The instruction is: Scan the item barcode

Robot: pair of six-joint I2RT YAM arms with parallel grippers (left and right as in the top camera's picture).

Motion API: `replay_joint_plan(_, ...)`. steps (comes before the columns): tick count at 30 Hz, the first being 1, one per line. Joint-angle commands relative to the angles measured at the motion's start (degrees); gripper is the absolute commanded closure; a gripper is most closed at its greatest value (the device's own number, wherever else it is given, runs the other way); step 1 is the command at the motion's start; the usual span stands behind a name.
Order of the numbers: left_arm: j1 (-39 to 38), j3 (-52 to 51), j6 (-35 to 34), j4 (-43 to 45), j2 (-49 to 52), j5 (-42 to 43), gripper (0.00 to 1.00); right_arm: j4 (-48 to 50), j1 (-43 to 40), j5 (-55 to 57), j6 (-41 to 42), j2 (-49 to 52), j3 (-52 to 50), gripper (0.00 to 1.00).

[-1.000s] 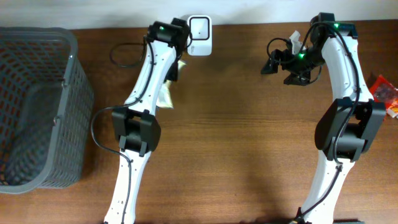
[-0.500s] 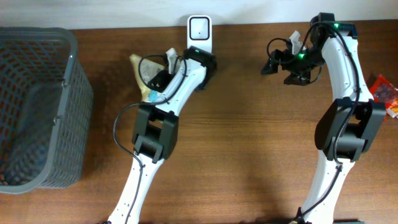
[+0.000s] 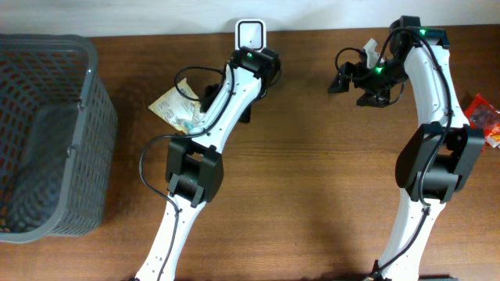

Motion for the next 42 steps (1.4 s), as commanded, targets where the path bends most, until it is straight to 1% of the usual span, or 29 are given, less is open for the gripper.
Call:
replay_joint_plan(1,0.00,-6.10,2.43,2.51,-1.55,3.30,0.18,0.07,0.26,0.31,-0.61,0.13,0.35,0.01)
replay_joint_plan(2,-0.11,-7.89,2.56,3.39,-1.55,3.69,0.18,0.07,0.26,0.31,-0.61,0.13,0.35,0.01)
replay_joint_plan(4,-0.11,-8.46,5.03,4.76,-1.55,4.81,0.18,0.04,0.26,0.31,-0.61,0.13,0.35,0.01)
replay_joint_plan(5,0.07,-9.05,5.16,6.62,-1.55,2.67,0.25,0.07,0.26,0.31,-0.61,0.13,0.35,0.01)
replay_joint_plan(6,0.42,-9.64,5.16,7.96,-1.55,2.16,0.42,0.04,0.26,0.31,-0.61,0.13,0.35,0.01)
replay_joint_plan(7,0.74,-9.73,5.16,8.11,-1.55,2.32,0.55,0.07,0.26,0.31,-0.61,0.13,0.35,0.01)
replay_joint_plan(9,1.18,-8.52,5.40,6.36,-1.86,2.19,1.00,0.07,0.26,0.31,-0.61,0.13,0.35,0.01)
replay_joint_plan(10,1.11,-6.27,5.38,3.91,-2.19,2.60,1.00,0.07,0.26,0.31,-0.61,0.13,0.35,0.01)
replay_joint_plan(11,1.14,-1.81,5.38,0.79,-3.10,5.29,1.00,0.07,0.26,0.31,-0.61,0.13,0.35,0.01)
replay_joint_plan(12,1.14,4.33,5.40,-2.05,-4.35,11.56,1.00,0.07,0.26,0.31,-0.61,0.13,0.35,0.01)
replay_joint_plan(13,1.20,8.72,7.23,-2.29,-5.86,18.14,1.00,0.04,0.26,0.31,-0.61,0.13,0.35,0.01)
replay_joint_plan(14,1.20,14.08,8.17,-1.99,-8.13,26.69,1.00,0.07,0.26,0.31,-0.61,0.13,0.35,0.01)
replay_joint_plan(15,1.38,17.64,8.20,-2.23,-9.44,30.67,1.00,0.07,0.26,0.31,-0.61,0.13,0.35,0.01)
replay_joint_plan(16,2.03,19.45,9.84,-2.32,-10.93,38.60,1.00,0.07,0.26,0.31,-0.61,0.13,0.35,0.01)
replay_joint_plan(19,2.95,19.45,16.79,-2.14,-11.30,65.77,1.00,0.07,0.26,0.31,-0.61,0.13,0.35,0.01)
replay_joint_plan(20,2.89,19.45,18.27,-1.64,-11.30,69.81,1.00,0.07,0.26,0.31,-0.61,0.13,0.35,0.01)
replay_joint_plan(22,2.95,19.43,18.29,0.92,-11.28,75.17,1.00,0.07,0.26,0.31,-0.61,0.13,0.35,0.01)
replay_joint_plan(23,2.89,19.41,18.29,3.34,-11.28,75.23,1.00,0.07,0.26,0.31,-0.61,0.13,0.35,0.01)
replay_joint_plan(28,1.86,16.22,18.84,7.48,-10.91,76.67,1.00,0.07,0.26,0.31,-0.61,0.13,0.35,0.01)
replay_joint_plan(29,1.86,13.38,18.88,9.05,-10.82,76.83,1.00,0.07,0.26,0.31,-0.61,0.13,0.35,0.01)
replay_joint_plan(31,1.86,6.29,18.95,15.17,-10.80,80.81,1.00,0.07,0.26,0.31,-0.61,0.13,0.35,0.01)
replay_joint_plan(33,1.88,-0.33,20.26,20.50,-10.80,80.72,1.00,0.07,0.26,0.31,-0.61,0.13,0.35,0.01)
replay_joint_plan(34,2.14,-2.43,21.24,21.51,-10.80,78.27,1.00,0.04,0.26,0.31,-0.61,0.13,0.35,0.01)
replay_joint_plan(35,2.75,-3.13,21.24,20.81,-10.80,72.89,1.00,0.07,0.26,0.31,-0.61,0.13,0.35,0.01)
replay_joint_plan(38,5.60,-3.10,20.52,14.93,-10.82,43.34,1.00,0.07,0.26,0.31,-0.61,0.13,0.35,0.01)
replay_joint_plan(39,6.62,-3.10,19.45,13.40,-10.82,35.17,1.00,0.07,0.26,0.31,-0.61,0.13,0.35,0.01)
replay_joint_plan(40,7.06,-3.10,18.14,13.07,-10.82,31.12,0.99,0.07,0.26,0.31,-0.61,0.13,0.35,0.01)
replay_joint_plan(41,7.39,-2.97,17.79,12.66,-10.88,25.97,0.72,0.07,0.26,0.31,-0.61,0.13,0.35,0.01)
replay_joint_plan(42,7.39,-2.40,17.81,12.20,-10.93,24.59,0.27,0.07,0.26,0.31,-0.61,0.13,0.35,0.01)
